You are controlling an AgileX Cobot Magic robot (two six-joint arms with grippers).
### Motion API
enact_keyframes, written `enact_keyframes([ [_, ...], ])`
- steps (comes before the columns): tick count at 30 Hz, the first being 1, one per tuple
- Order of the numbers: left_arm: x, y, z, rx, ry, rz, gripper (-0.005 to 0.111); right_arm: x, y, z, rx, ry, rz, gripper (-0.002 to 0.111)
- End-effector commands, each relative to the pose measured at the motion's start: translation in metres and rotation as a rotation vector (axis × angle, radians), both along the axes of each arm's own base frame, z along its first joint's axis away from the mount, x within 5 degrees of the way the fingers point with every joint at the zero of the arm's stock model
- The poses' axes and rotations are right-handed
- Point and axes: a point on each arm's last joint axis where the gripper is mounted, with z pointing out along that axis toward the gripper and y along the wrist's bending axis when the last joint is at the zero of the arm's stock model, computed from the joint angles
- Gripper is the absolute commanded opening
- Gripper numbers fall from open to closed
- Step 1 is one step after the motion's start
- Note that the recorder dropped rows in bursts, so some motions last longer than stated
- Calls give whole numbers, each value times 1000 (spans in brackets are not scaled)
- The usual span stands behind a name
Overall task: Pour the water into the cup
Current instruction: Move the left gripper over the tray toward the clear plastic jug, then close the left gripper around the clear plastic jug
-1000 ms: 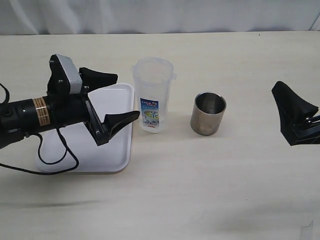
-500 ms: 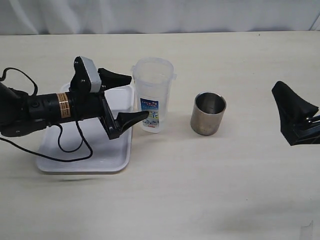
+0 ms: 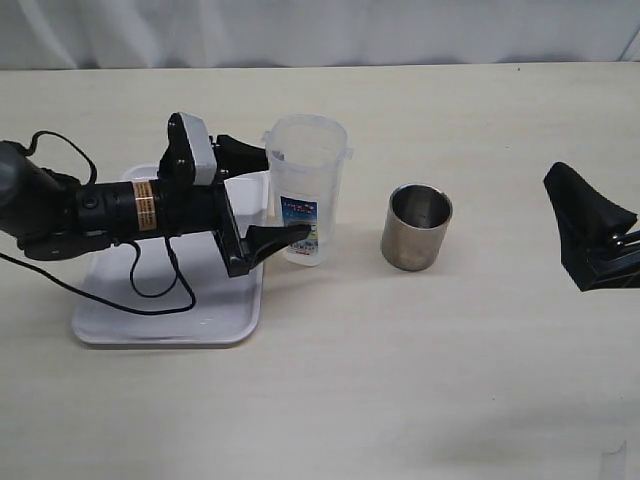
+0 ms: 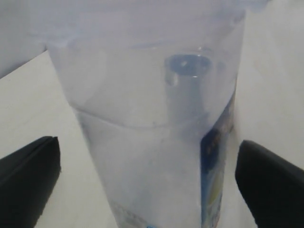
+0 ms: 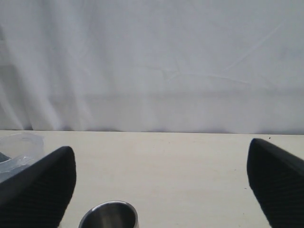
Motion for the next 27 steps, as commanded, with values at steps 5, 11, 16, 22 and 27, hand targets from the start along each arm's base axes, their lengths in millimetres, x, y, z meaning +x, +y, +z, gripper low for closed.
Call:
enact_keyframes([
  [5,1,-24,0,5,-17,-52,93,0,0,0,-1,-6,7,91],
  [11,0,-34,-1,34,-22,-61,93,0,0,0,-1,-6,7,91],
  [16,2,-34,0,24,-19,-41,93,0,0,0,-2,-2,6,91],
  [22,6,-34,6,-41,-21,8,93,0,0,-1,-4,4,6,91],
  [27,2,-40,6,-45,-22,-14,93,0,0,-1,-5,9,5,91],
])
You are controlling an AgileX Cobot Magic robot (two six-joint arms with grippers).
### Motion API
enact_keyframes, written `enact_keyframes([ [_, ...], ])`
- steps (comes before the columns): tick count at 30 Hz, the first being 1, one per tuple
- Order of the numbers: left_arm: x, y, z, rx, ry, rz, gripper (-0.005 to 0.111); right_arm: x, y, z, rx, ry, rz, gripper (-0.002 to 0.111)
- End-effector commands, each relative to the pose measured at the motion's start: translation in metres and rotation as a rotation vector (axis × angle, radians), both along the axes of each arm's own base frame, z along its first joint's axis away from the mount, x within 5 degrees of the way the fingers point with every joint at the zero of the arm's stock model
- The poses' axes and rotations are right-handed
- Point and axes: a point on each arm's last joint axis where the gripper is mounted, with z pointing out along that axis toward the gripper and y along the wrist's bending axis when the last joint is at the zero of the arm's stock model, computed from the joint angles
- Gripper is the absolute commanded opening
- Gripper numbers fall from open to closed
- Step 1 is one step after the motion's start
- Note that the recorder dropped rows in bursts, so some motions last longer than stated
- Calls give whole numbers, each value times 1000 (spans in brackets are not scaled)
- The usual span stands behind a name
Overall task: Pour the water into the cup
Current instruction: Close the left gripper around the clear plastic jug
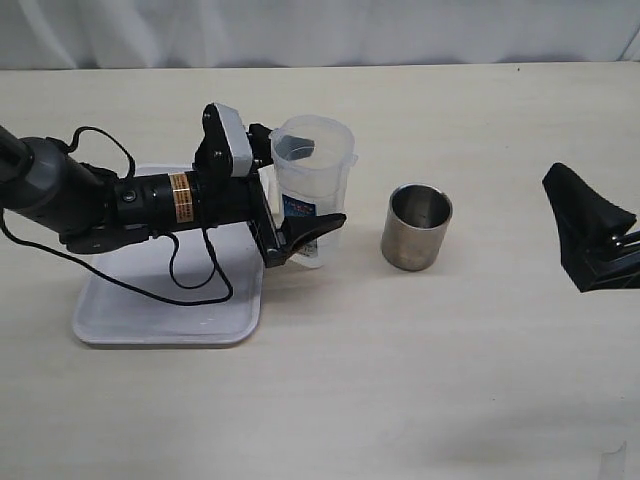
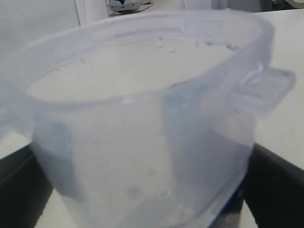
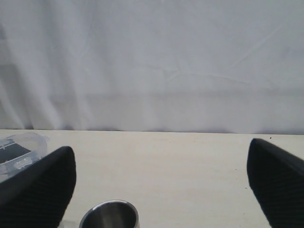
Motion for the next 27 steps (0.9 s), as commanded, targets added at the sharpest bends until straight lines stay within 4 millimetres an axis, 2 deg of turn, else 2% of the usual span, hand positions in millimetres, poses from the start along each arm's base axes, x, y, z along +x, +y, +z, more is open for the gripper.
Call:
enact_keyframes([
  [1,-2,-7,-2,4,16,2,93,0,0,-1,-3,10,2,91],
  [7,-4,-11,-1,-18,69,7,93,0,0,-2,-5,19,1,91],
  [11,-4,-11,-2,-42,162,27,93,0,0,-3,-6,25,0,91],
  [23,-3,-11,0,-70,166,41,92,0,0,-3,-7,29,0,91],
  [25,-3,-11,0,-70,166,41,86,0,0,-3,-7,29,0,91],
  [27,-3,-11,0,-70,166,41,73,0,0,-3,-8,31,-1,91],
])
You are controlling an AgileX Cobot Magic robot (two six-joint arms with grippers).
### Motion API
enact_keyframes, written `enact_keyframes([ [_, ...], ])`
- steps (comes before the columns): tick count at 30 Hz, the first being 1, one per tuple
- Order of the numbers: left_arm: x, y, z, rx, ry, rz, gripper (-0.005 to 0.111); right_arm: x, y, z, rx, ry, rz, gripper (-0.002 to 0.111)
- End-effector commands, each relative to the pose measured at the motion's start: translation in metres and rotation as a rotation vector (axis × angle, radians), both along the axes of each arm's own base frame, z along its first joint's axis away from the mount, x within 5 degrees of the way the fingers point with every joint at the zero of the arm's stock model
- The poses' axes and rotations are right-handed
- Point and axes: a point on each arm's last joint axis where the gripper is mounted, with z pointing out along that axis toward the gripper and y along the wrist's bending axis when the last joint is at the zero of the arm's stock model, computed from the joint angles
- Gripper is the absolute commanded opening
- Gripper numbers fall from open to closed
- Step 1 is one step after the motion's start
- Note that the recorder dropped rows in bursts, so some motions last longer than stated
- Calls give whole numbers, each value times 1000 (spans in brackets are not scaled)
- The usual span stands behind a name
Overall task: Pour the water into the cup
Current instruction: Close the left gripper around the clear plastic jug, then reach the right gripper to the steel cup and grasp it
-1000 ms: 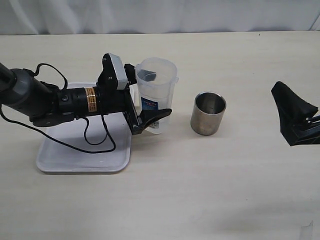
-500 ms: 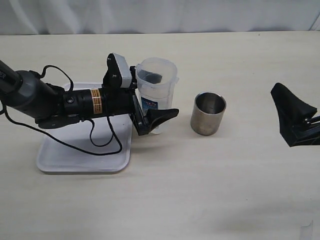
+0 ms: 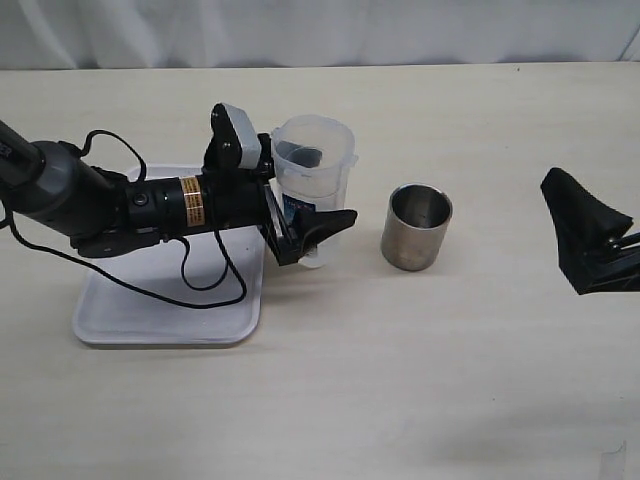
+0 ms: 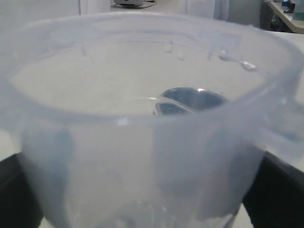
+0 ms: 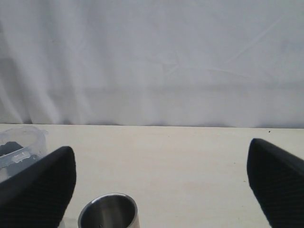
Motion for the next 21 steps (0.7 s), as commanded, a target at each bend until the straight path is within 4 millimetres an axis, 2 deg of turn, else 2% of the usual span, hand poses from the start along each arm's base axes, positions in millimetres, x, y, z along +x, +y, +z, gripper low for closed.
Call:
enact_keyframes([
  [1,0,-2,1,-20,7,5,66,0,0,-2,-3,13,1,91],
  [10,0,-2,1,-18,6,-1,-1,0,2,-4,-26,29,27,91],
  [14,0,-2,1,-18,4,2,0,7,3,-12,-50,115,33,91],
  [21,0,-2,1,-18,4,2,0,46,15,-32,-141,273,139,91],
])
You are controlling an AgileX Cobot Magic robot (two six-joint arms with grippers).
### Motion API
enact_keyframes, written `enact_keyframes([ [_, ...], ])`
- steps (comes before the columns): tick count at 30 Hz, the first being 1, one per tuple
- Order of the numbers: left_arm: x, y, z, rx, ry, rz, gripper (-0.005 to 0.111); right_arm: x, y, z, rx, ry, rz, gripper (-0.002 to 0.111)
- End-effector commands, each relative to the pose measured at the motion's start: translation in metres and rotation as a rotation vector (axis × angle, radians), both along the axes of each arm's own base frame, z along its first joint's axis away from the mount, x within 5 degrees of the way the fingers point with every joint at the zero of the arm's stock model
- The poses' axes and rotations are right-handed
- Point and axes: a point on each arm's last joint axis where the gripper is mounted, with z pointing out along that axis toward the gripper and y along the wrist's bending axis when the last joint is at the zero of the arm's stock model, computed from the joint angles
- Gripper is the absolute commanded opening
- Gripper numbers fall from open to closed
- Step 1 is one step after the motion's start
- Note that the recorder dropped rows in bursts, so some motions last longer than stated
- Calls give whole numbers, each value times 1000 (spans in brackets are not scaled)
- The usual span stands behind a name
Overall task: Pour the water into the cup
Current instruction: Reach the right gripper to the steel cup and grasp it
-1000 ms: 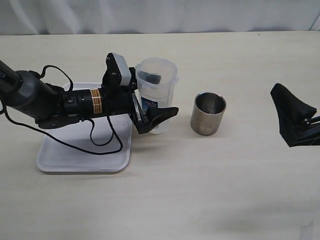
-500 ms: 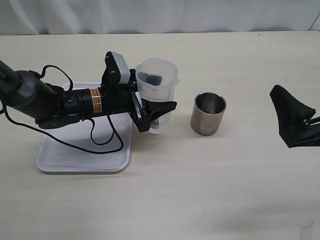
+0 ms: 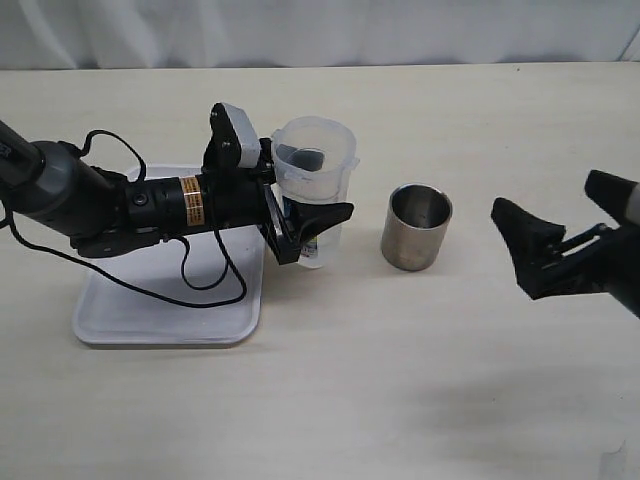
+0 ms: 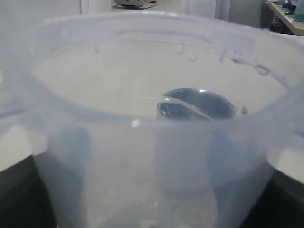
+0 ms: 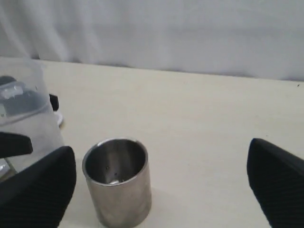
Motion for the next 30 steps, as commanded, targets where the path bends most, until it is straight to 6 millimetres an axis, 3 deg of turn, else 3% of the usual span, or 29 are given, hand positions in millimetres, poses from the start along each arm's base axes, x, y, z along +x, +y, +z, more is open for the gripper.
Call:
enact_keyframes([
  [1,0,-2,1,-15,-1,-3,0,21,7,-18,-38,94,73,91],
  [6,0,-2,1,-15,-1,-3,0,34,20,-41,-50,137,222,91],
  [12,0,-2,1,-15,-1,-3,0,44,22,-53,-86,145,245,91],
  [17,0,-2,1,-15,-1,-3,0,54,23,-62,-113,171,254,110],
  [30,0,-2,1,-15,-1,-3,0,86,29,-89,-98,223,298,110],
])
